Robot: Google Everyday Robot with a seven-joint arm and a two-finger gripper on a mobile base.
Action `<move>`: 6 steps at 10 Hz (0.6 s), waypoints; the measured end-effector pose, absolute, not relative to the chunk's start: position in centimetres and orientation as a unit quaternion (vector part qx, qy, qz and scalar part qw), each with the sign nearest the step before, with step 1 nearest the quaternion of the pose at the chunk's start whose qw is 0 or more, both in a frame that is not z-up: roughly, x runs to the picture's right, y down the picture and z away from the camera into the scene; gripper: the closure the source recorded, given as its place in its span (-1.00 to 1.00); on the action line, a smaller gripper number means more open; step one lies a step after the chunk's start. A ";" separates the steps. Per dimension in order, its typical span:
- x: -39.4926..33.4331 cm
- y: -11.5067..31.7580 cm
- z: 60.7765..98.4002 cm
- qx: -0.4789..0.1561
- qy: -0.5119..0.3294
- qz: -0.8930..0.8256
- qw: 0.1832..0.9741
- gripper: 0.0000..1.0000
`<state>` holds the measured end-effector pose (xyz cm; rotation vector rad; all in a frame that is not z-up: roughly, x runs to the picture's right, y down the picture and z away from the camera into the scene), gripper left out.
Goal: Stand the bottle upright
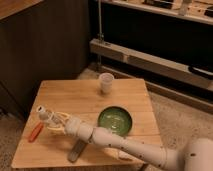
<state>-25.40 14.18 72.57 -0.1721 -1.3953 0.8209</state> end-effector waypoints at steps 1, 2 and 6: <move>-25.6 14.6 73.0 -0.077 -0.626 0.370 0.681 1.00; -25.7 14.9 73.1 -0.075 -0.630 0.371 0.678 1.00; -26.0 17.4 74.9 -0.078 -0.612 0.377 0.691 1.00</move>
